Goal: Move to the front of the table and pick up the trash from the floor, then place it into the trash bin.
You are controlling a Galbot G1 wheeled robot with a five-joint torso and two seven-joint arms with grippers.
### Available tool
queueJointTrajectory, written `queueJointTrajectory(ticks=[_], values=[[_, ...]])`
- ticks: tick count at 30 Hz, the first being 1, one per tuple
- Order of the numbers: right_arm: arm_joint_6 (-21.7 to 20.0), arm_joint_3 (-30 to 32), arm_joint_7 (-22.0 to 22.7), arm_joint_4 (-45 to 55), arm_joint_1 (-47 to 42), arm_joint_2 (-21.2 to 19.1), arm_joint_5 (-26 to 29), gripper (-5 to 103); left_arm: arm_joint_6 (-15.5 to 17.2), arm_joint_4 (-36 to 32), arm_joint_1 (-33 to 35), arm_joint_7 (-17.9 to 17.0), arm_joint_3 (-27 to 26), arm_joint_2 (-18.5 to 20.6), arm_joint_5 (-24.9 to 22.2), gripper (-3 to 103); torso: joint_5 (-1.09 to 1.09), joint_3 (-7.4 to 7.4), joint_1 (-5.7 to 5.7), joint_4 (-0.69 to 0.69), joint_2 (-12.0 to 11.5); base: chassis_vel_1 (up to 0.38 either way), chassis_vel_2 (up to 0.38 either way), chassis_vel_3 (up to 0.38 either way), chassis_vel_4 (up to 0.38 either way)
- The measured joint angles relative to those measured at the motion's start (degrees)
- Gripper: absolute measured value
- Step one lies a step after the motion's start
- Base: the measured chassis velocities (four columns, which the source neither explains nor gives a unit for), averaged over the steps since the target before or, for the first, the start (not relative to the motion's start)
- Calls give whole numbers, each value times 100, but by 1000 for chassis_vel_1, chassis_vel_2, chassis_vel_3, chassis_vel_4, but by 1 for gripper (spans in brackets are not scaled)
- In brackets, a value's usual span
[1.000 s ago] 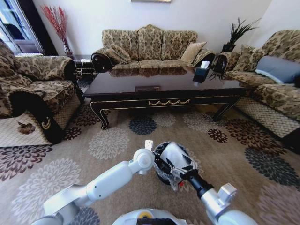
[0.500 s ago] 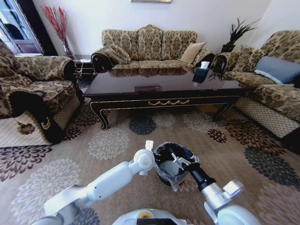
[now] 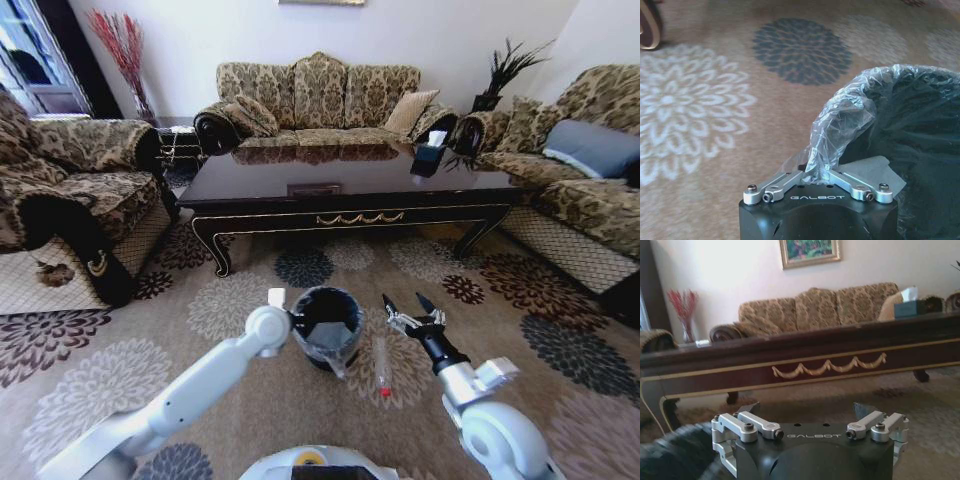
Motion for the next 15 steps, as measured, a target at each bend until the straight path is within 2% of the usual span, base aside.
queueJointTrajectory(ticks=[1,4,6,9,12,15], values=[[0,0,0,0,0,0,0,100,0,0,0,0,0,0,0,0,0,0,0,0,0,0,0,0,0],[-107,-218,134,-768,303,-60,-123,100,30,-130,431,192,-527,277,91,0,0,0,0,-1,0,0,0,0,0],[-138,-255,172,-900,363,-69,-128,100,35,-152,503,220,-605,315,102,0,0,0,0,0,0,0,0,0,0],[-254,-538,263,-1672,731,-156,-199,100,43,-289,963,414,-1032,540,227,0,1,0,0,0,0,0,0,0,0],[-294,-675,264,-1904,857,-221,-233,100,39,-345,1129,468,-1143,636,273,0,1,0,0,-1,0,0,0,0,0],[-500,-1090,331,-2325,1158,-350,-188,100,48,-500,1522,543,-1393,765,360,0,-2,0,0,1,0,0,0,0,0]])
